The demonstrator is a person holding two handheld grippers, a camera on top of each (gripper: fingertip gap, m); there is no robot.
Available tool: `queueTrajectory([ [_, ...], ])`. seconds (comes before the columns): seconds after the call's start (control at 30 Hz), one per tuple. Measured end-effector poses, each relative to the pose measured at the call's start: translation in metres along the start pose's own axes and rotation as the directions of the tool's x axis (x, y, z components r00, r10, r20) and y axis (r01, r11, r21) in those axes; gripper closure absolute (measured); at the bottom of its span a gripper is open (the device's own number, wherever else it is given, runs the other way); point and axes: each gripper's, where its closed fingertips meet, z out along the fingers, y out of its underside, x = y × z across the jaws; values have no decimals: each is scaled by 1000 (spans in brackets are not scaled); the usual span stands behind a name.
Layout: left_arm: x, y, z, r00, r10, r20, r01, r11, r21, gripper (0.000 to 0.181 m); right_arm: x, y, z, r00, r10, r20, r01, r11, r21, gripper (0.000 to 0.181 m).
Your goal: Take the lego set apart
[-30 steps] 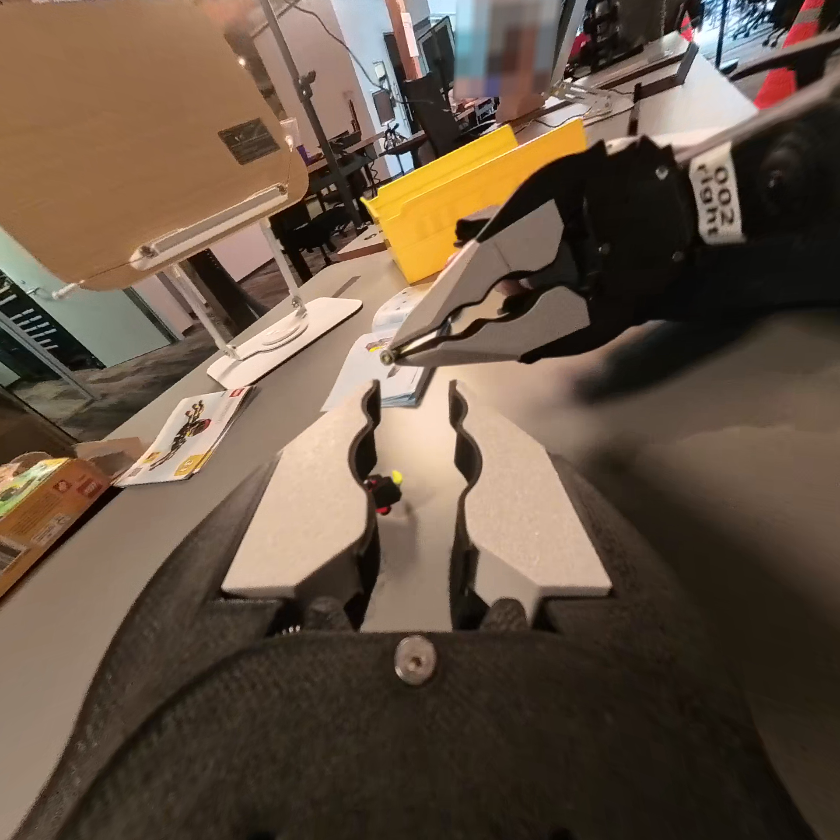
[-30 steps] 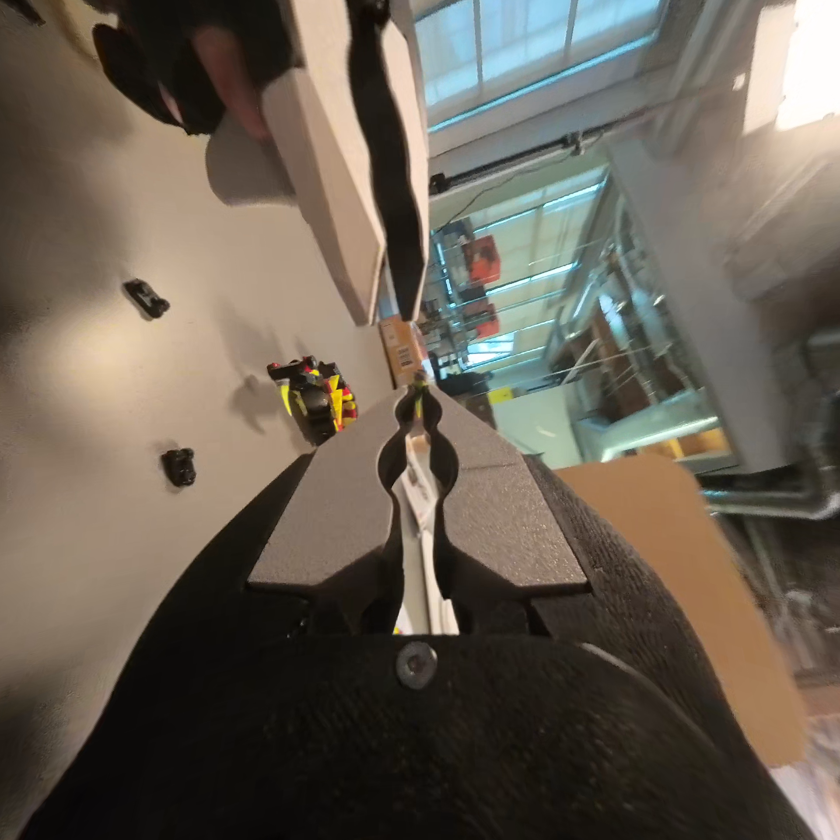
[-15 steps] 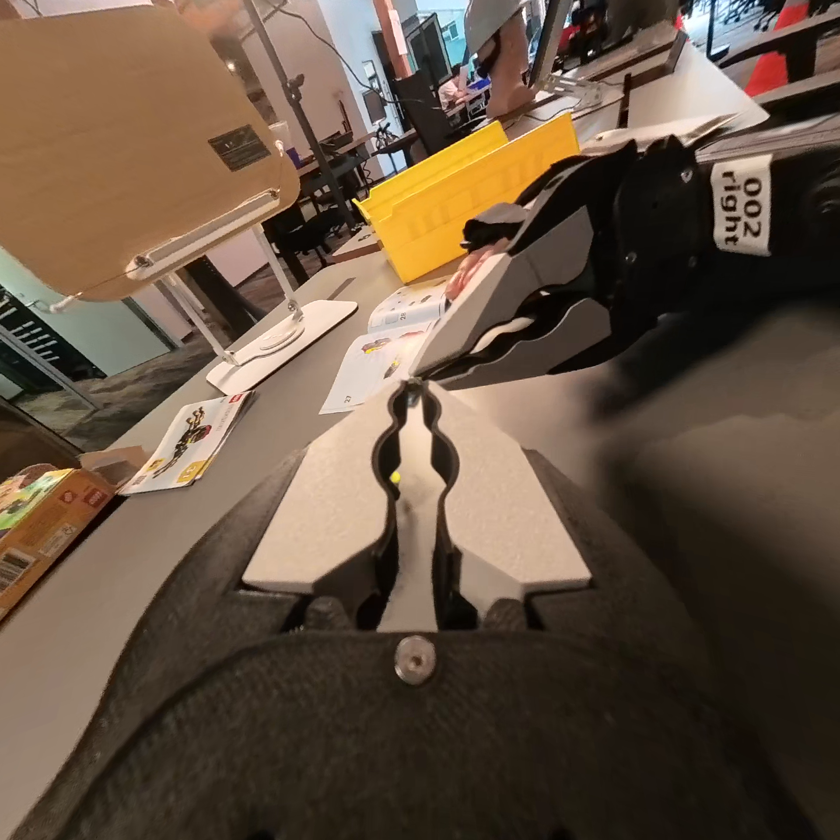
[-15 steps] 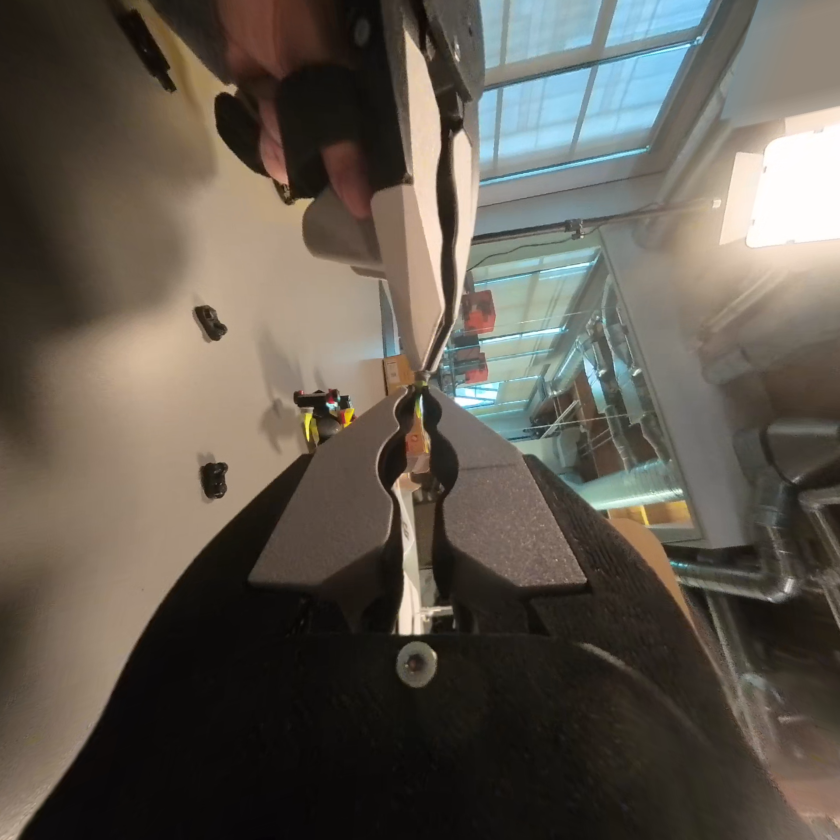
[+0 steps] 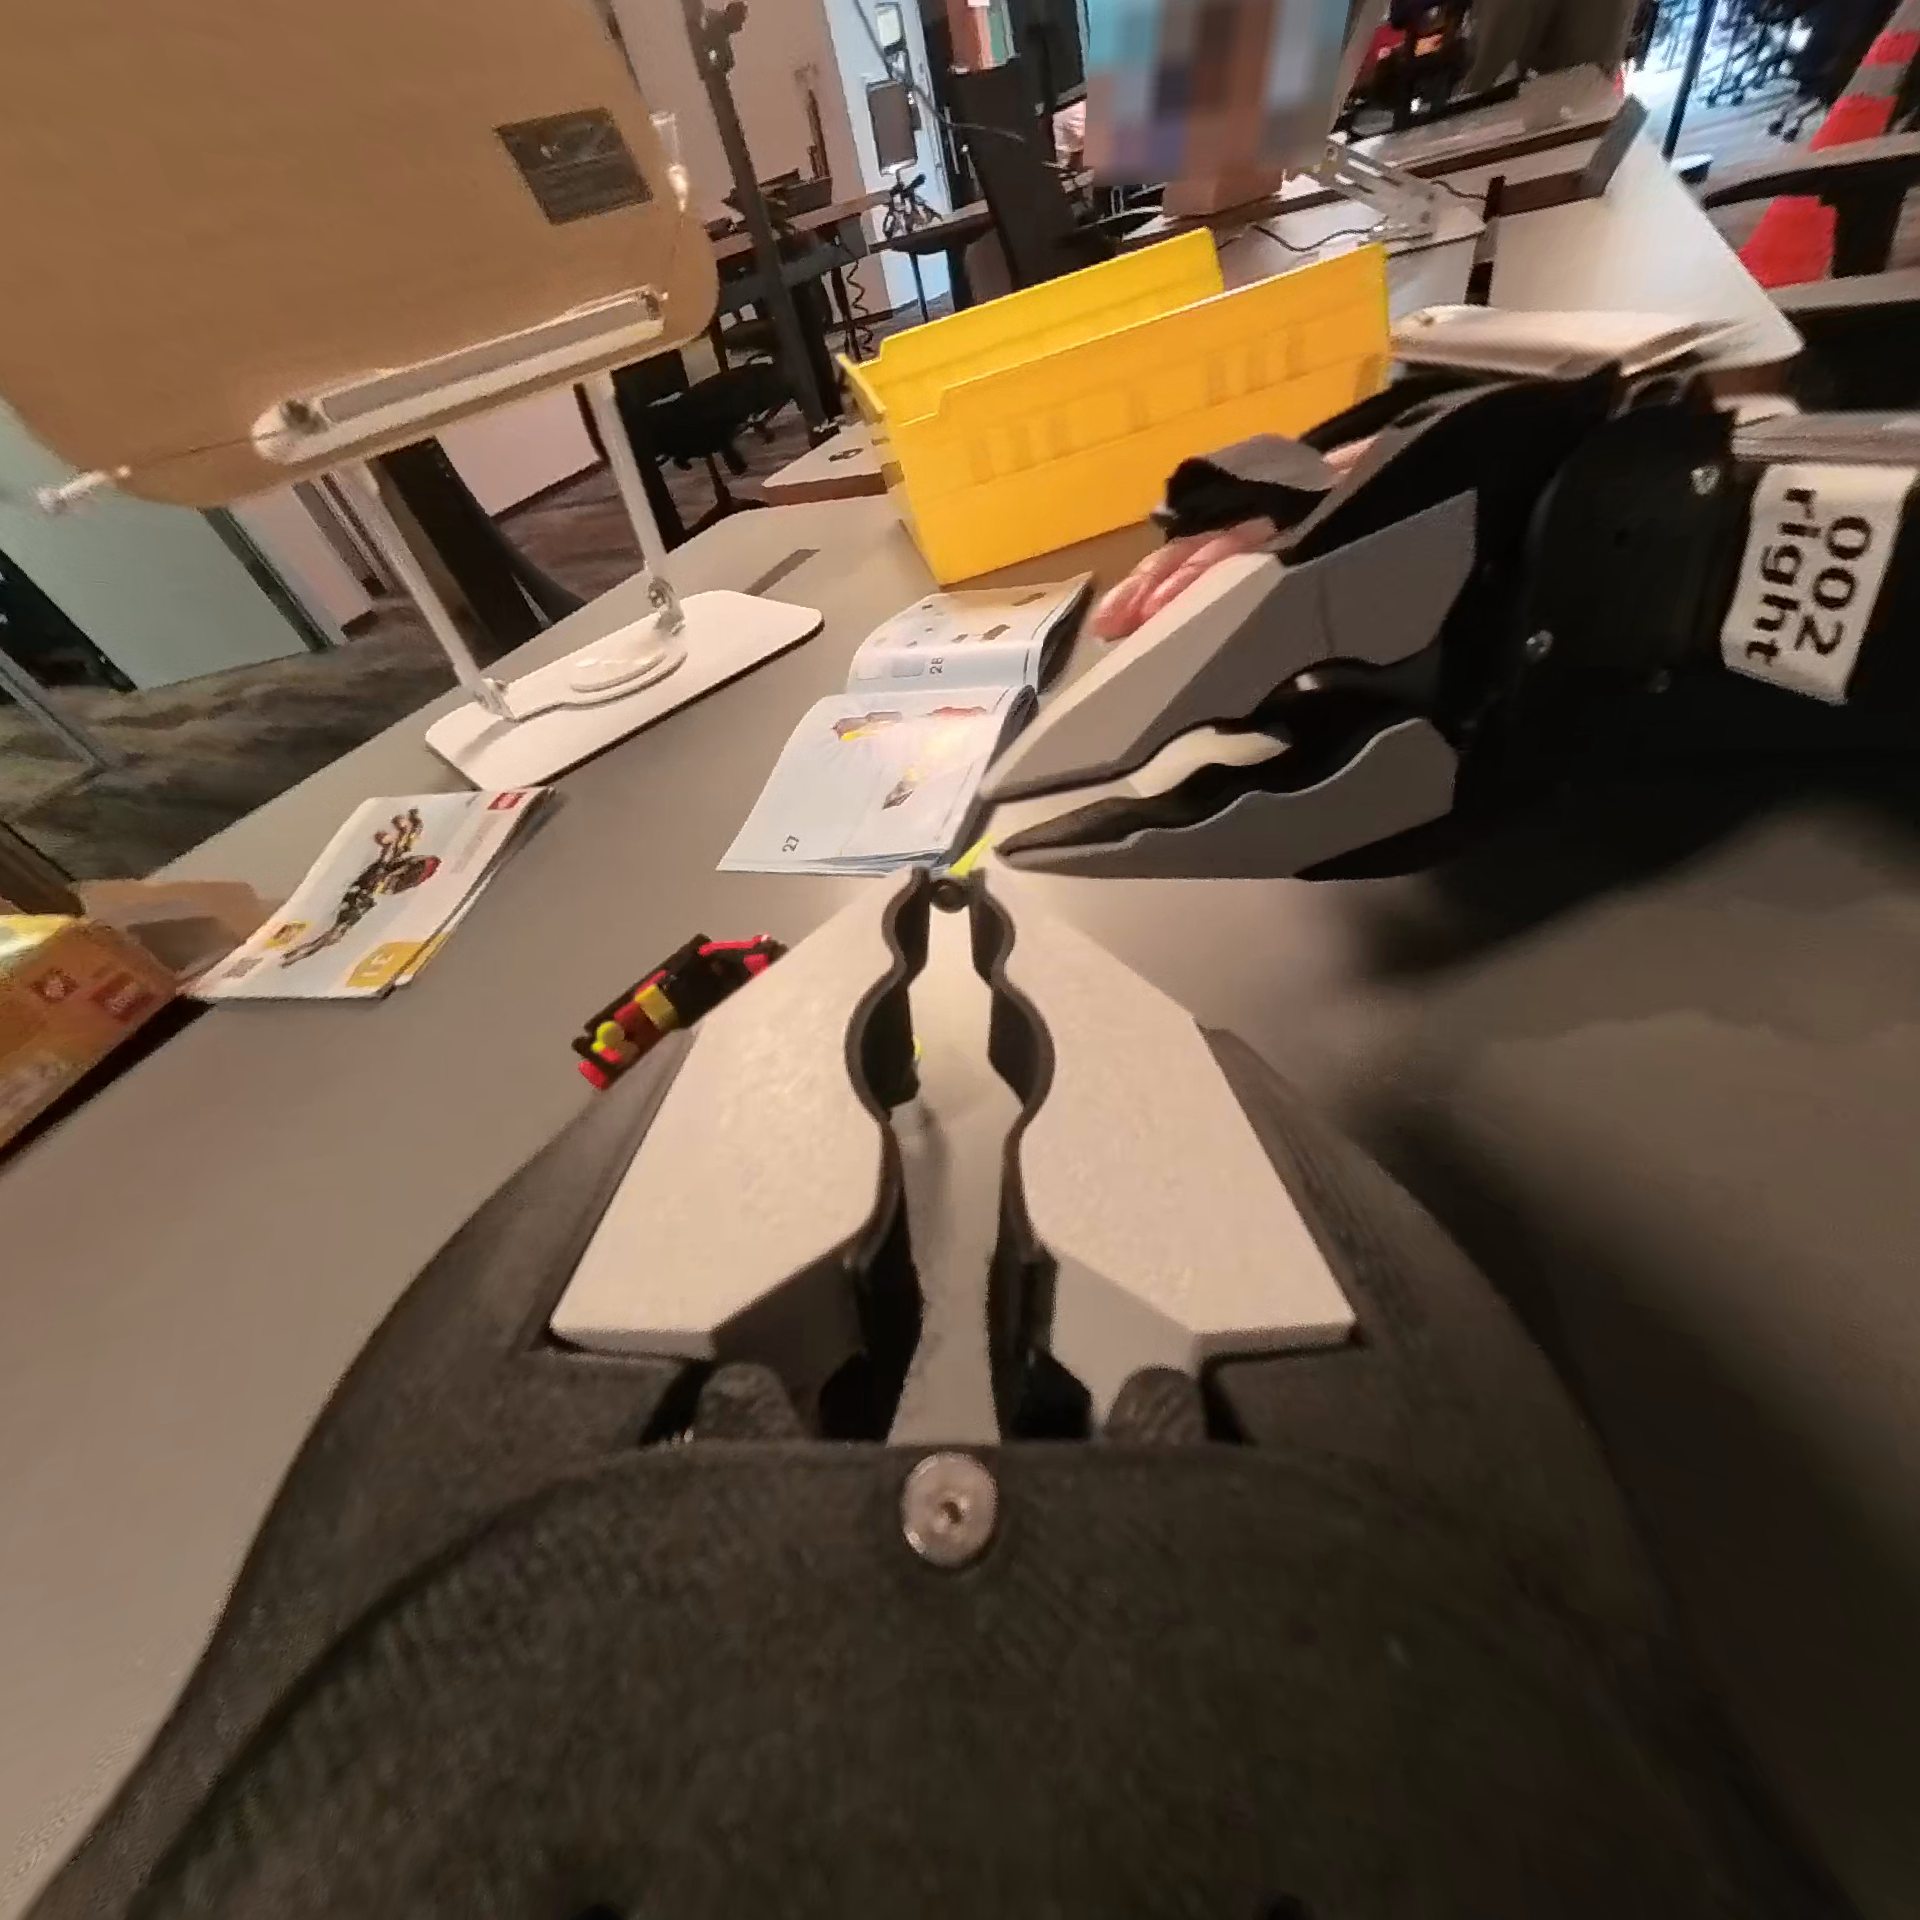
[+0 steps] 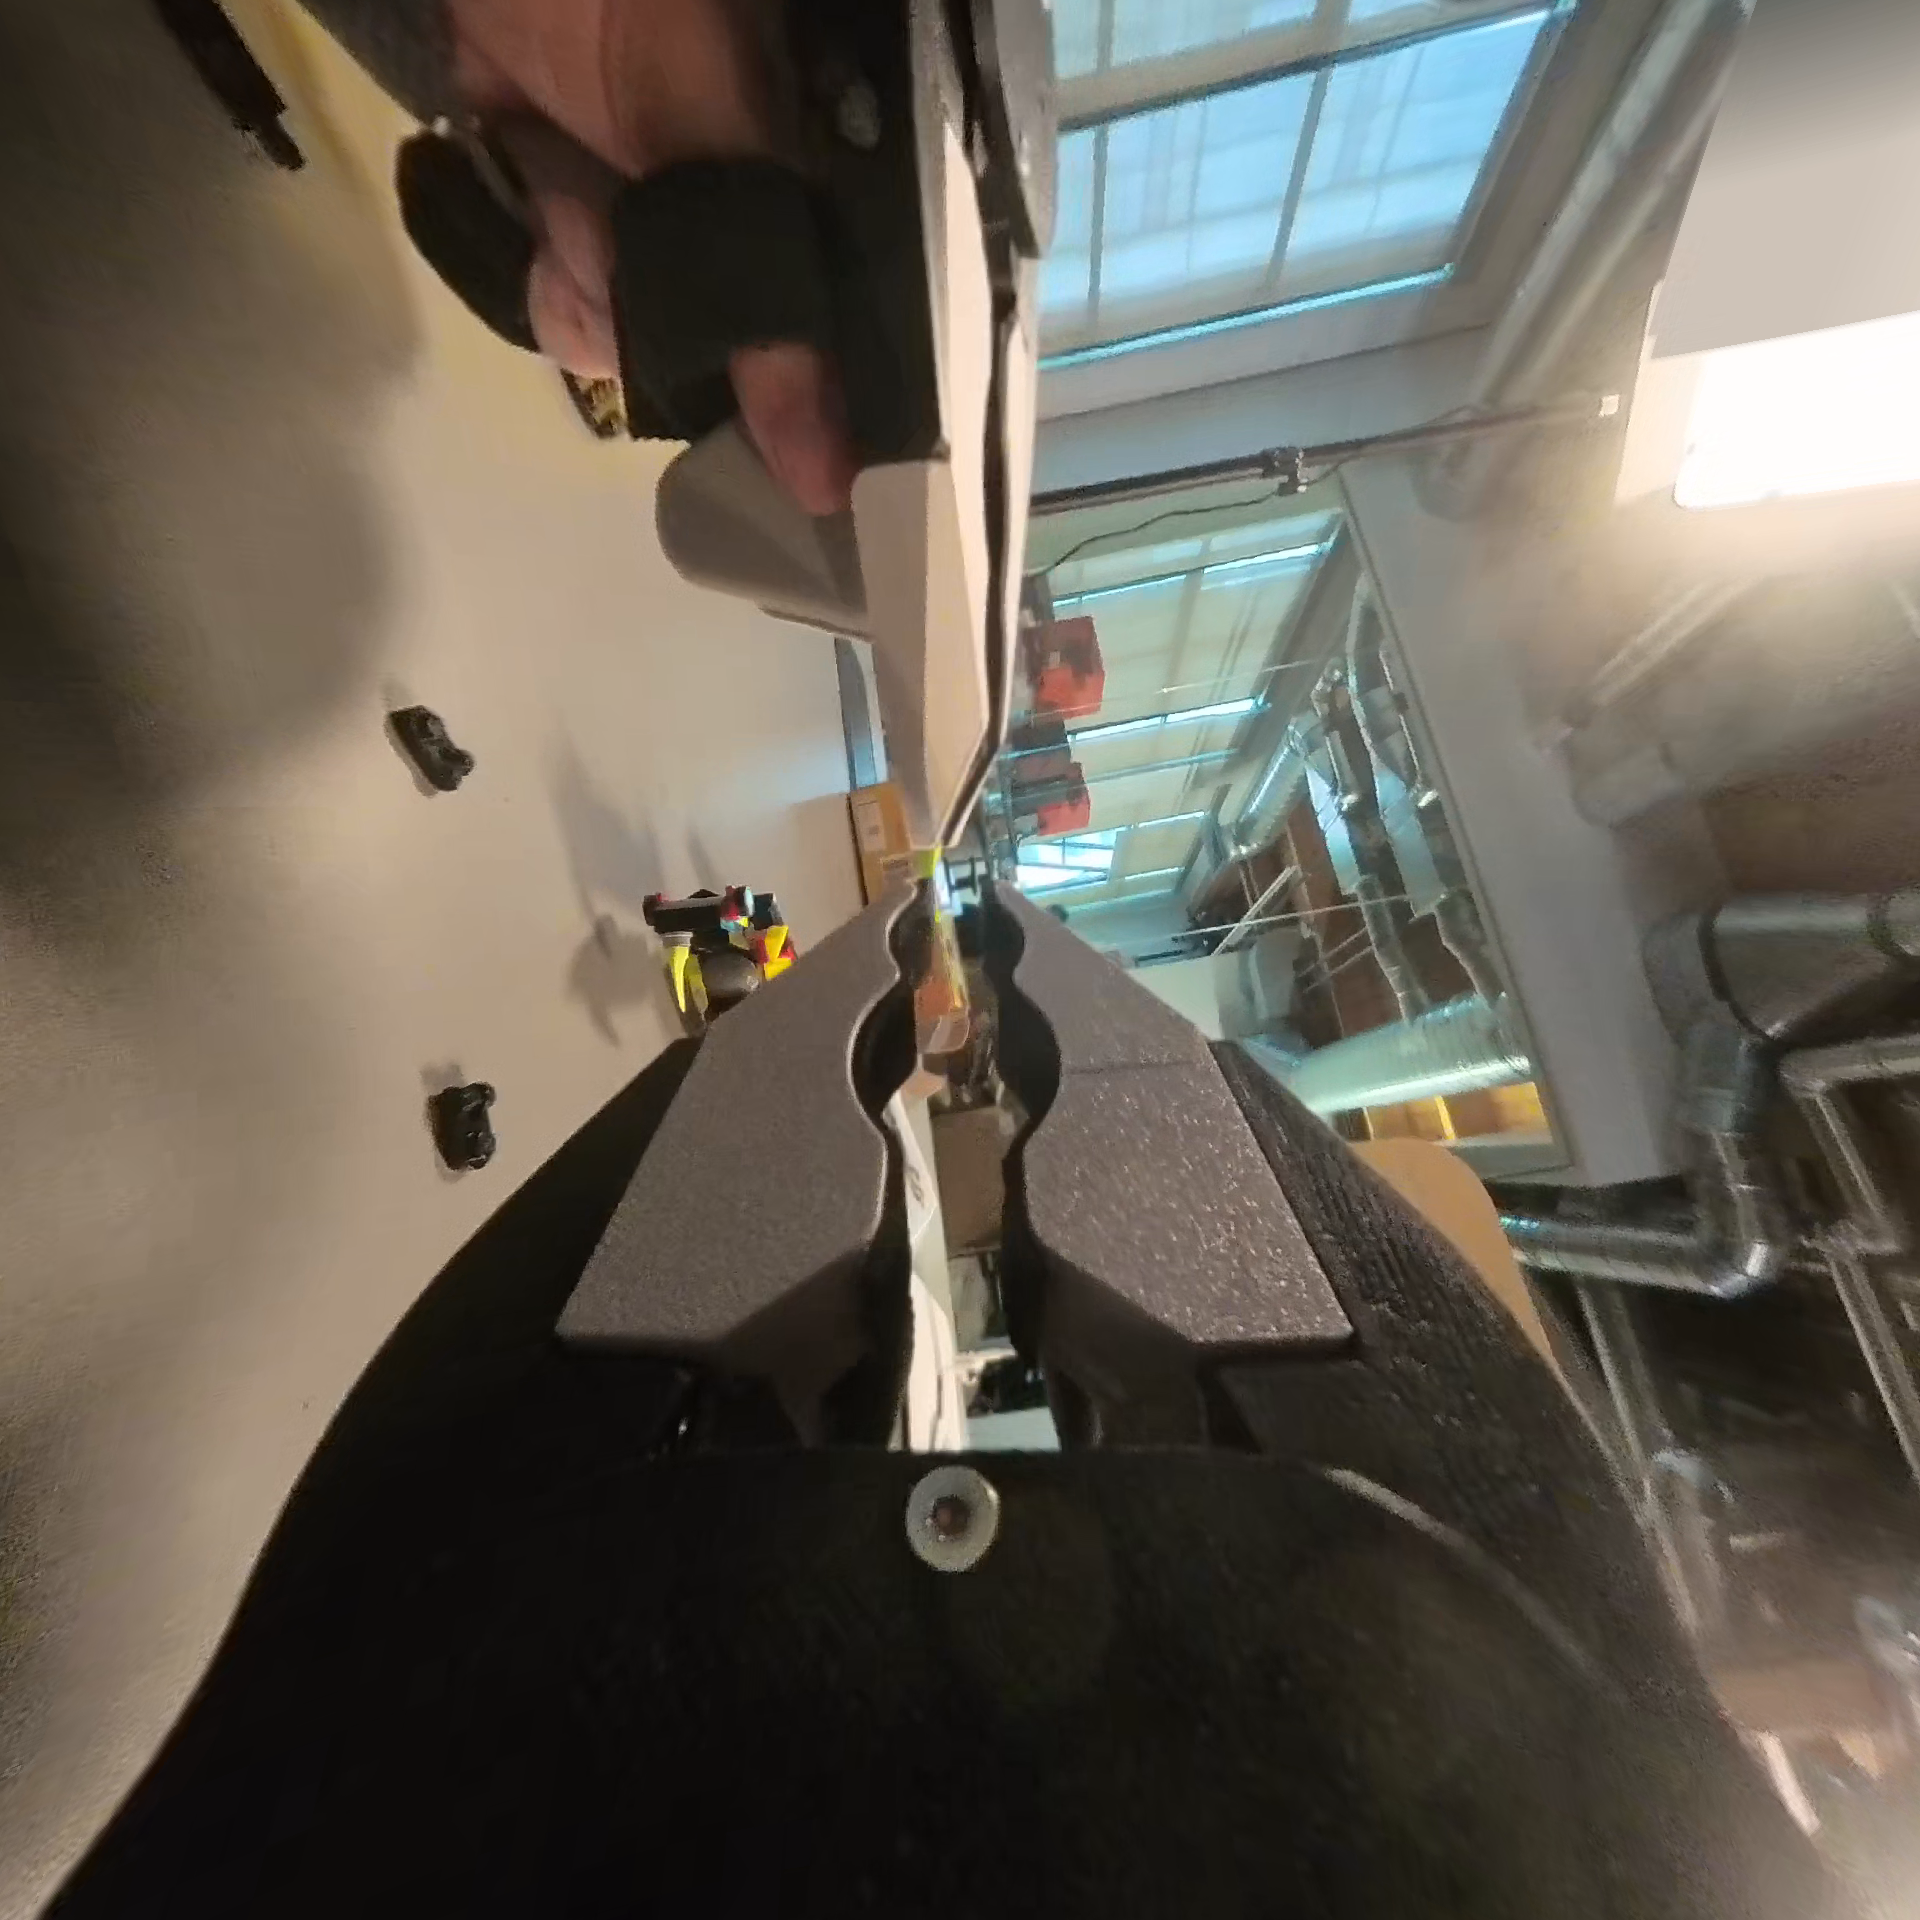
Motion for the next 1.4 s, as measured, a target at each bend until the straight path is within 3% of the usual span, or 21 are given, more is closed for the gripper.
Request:
queueTrajectory([
  [0.17, -3, 1, -1, 998, -62, -11, 62, 998, 5, 175, -8, 3, 5, 996, -90, 26, 92, 993, -69, 174],
  [0.37, 2, 2, 1, 1000, -22, -16, 22, 1000, -5, 175, -9, 6, 9, 997, -65, 28, 68, 993, -98, 174],
  [0.47, -2, -1, 0, 996, -80, -26, 81, 997, 16, 175, -4, 8, 8, 998, -60, -1, 60, 993, -102, 171],
  [0.57, -7, -9, -4, 972, -224, -69, 229, 971, 69, 175, 9, 10, 6, 993, -87, -75, 79, 991, -108, 161],
  [0.67, -4, -24, -9, 859, -461, -224, 492, 864, 108, 175, 21, 9, 4, 973, -178, -148, 159, 979, -130, 153],
  [0.83, 1, -45, -19, 530, -715, -456, 823, 563, 74, 176, 33, -8, -4, 919, -309, -245, 292, 951, -106, 153],
  [1.03, 11, -46, -17, 145, -797, -586, 958, 261, -118, 177, 37, -22, -5, 837, -458, -299, 438, 889, -134, 157],
  [1.13, 14, -45, -16, -6, -787, -617, 971, 142, -190, 177, 35, -21, -5, 816, -497, -295, 475, 867, -149, 166],
  [1.3, 14, -42, -15, -60, -777, -627, 971, 99, -216, 176, 35, -17, -4, 831, -484, -274, 457, 875, -162, 180],
  [1.37, 13, -41, -14, -28, -776, -631, 974, 120, -191, 176, 32, -13, -2, 856, -456, -245, 426, 889, -166, 181],
  [1.4, 13, -39, -13, 30, -785, -619, 974, 163, -160, 176, 30, -11, -2, 872, -435, -226, 406, 899, -161, 181],
])
